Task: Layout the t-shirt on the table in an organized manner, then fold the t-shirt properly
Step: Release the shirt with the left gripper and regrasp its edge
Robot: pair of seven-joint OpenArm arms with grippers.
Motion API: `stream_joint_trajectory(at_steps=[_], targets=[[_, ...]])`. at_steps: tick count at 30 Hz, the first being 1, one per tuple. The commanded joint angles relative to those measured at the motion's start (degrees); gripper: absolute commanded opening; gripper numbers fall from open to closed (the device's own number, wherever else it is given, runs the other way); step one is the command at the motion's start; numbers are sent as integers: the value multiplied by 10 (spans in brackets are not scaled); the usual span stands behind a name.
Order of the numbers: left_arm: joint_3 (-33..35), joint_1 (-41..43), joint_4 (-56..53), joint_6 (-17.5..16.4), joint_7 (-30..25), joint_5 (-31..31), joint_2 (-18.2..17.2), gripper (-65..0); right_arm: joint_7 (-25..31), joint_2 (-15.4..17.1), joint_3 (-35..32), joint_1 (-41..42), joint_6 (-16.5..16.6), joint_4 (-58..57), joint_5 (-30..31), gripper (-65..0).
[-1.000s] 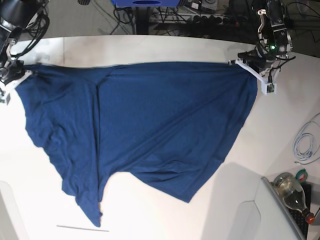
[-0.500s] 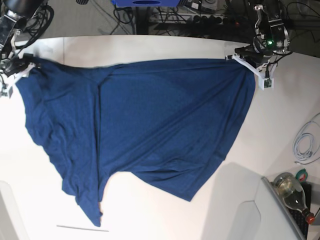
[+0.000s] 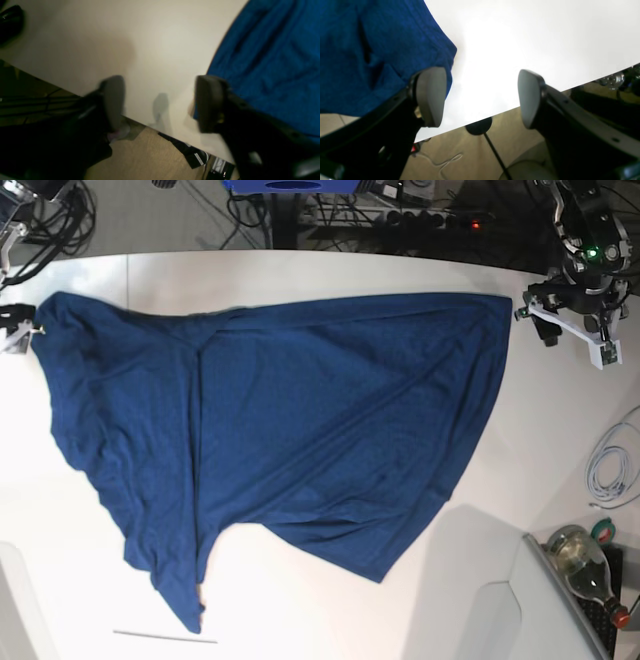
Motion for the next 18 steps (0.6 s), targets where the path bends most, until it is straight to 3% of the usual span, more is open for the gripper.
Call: stream_joint_trajectory(at_steps=[1,4,6,10,13,18], targets=[[5,-9,8,2,-10,0,-5,-349,27,6,-13,3,17,4,2,-239],[48,-39,-25,2,-10,0,-6,-650,64,6,-58,9,61,-30,2,-272],[77,-66,-40,2,-10,3,-6,-650,64,6,-83,28,61,-57,2,-371],[148,-119,-88,2,-11,4,-7,-650,64,6,-98,54,61,-108,2,-650],[178,-171,-163,2,-12,4,-7,-650,68,10,-98,84,61,-172,2,-624],[214,-226,-280,2,-13,5,-7,-650,68,30,-95,103,61,-237,1,-645]])
